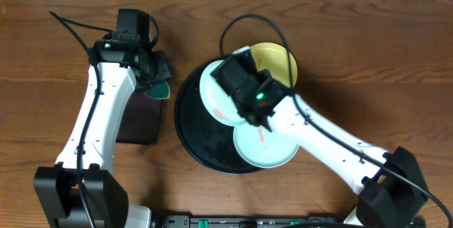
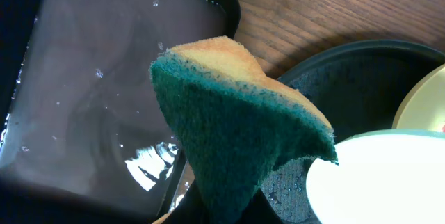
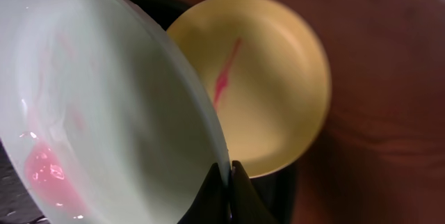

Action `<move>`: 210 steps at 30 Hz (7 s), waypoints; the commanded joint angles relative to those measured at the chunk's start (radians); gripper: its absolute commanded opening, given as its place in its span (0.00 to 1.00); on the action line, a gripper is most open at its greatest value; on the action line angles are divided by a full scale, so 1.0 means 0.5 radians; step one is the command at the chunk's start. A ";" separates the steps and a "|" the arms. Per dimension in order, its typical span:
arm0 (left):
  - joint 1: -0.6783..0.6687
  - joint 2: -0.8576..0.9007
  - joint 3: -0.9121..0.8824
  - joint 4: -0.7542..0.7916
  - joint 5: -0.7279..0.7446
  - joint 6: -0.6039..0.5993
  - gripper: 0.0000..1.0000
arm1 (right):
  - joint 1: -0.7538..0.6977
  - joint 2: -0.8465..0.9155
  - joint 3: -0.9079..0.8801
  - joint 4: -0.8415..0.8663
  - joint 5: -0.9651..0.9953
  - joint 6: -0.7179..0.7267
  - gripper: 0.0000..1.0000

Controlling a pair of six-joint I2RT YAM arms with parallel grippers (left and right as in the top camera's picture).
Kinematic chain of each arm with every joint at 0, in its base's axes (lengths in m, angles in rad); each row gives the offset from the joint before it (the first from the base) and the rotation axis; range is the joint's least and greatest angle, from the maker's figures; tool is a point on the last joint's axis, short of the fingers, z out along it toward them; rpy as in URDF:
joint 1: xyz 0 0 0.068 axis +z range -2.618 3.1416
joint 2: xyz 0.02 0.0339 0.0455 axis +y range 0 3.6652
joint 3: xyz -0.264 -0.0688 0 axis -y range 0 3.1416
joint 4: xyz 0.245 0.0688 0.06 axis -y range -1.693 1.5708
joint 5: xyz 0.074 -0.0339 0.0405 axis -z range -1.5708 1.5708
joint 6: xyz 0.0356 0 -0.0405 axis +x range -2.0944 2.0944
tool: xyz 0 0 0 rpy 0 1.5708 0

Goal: Clean dirty plates on tray and stack at the side
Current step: 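Lift the pale green plate off the tray with the right gripper, then place the pale green plate on the table right of the tray, then move the right gripper back to the other pale green plate, then scrub the second pale green plate with the sponge in the left gripper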

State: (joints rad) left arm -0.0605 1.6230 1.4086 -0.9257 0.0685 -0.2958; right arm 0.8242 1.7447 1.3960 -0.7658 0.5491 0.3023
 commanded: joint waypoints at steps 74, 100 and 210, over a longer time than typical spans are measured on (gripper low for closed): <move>0.008 0.021 -0.001 -0.018 -0.018 -0.026 0.07 | -2.246 -0.134 -0.555 -0.269 -1.211 -0.053 0.01; 0.008 0.039 -0.001 -0.024 -0.018 -0.025 0.07 | -1.732 -0.136 -0.256 -0.686 -1.929 -0.375 0.42; -0.834 0.403 -0.613 0.822 0.086 -0.637 0.07 | -0.521 0.320 -0.600 0.494 -1.743 0.517 0.02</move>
State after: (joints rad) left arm -0.4717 1.8191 1.1072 -0.5823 0.1799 -0.6273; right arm 0.5709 1.8874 1.0874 -0.5213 -0.3462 0.5522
